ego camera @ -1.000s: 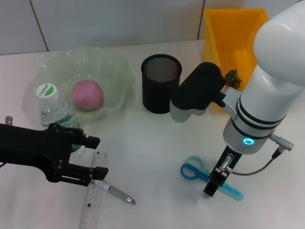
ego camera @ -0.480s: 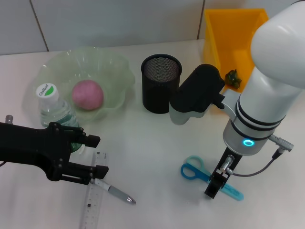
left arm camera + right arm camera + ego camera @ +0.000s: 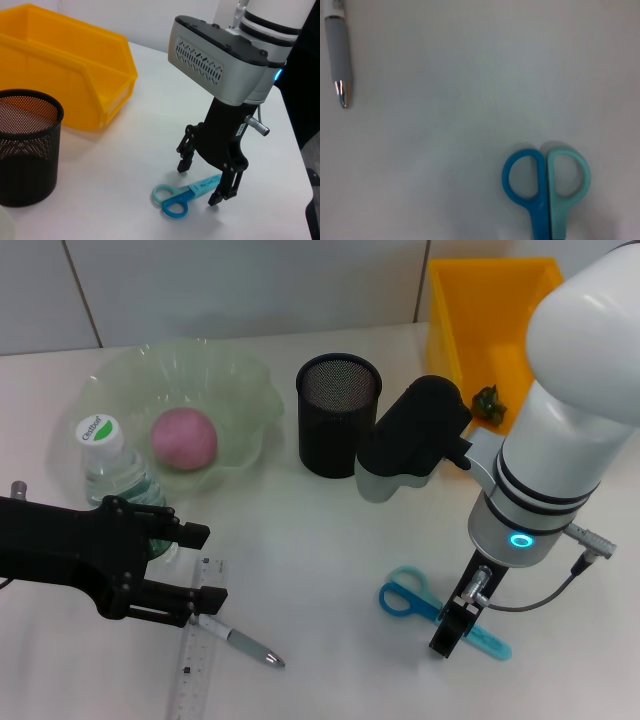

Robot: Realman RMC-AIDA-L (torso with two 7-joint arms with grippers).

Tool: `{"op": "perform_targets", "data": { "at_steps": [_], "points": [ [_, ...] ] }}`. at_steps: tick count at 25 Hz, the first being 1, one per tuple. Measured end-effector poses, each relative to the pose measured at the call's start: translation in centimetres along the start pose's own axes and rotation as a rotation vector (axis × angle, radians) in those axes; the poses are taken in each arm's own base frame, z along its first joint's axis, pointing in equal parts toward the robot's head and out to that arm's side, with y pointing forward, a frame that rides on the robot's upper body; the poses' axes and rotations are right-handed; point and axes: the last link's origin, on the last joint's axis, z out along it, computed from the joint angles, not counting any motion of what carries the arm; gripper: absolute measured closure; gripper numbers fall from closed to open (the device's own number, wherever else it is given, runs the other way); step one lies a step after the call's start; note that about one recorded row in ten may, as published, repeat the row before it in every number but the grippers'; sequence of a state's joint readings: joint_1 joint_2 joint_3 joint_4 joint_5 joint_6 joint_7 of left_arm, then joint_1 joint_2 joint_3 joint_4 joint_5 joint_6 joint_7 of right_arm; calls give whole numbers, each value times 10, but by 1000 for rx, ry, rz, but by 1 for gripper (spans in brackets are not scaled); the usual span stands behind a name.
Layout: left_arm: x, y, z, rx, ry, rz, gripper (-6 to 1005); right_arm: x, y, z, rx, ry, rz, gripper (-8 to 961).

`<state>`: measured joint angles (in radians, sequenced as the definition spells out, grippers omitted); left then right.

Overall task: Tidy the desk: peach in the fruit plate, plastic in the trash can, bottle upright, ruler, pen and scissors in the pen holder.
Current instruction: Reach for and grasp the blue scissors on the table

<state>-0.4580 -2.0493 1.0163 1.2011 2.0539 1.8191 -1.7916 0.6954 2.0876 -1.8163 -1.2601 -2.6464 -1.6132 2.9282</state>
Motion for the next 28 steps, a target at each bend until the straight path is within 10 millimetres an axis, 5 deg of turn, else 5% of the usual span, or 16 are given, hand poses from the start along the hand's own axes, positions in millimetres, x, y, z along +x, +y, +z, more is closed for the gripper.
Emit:
{"op": "perform_targets", "data": {
  "at_steps": [10,20,28],
  "points": [
    [-1,0,0,1,1,-3,214,1,2,2,0,12,-7,144],
    [-1,0,-1,2,2,-3,214,1,2,1,-2,15,-9,548],
    [0,-1,-2,9,9,-5,214,0,2,0,0,14,-12,571]
  ]
}}
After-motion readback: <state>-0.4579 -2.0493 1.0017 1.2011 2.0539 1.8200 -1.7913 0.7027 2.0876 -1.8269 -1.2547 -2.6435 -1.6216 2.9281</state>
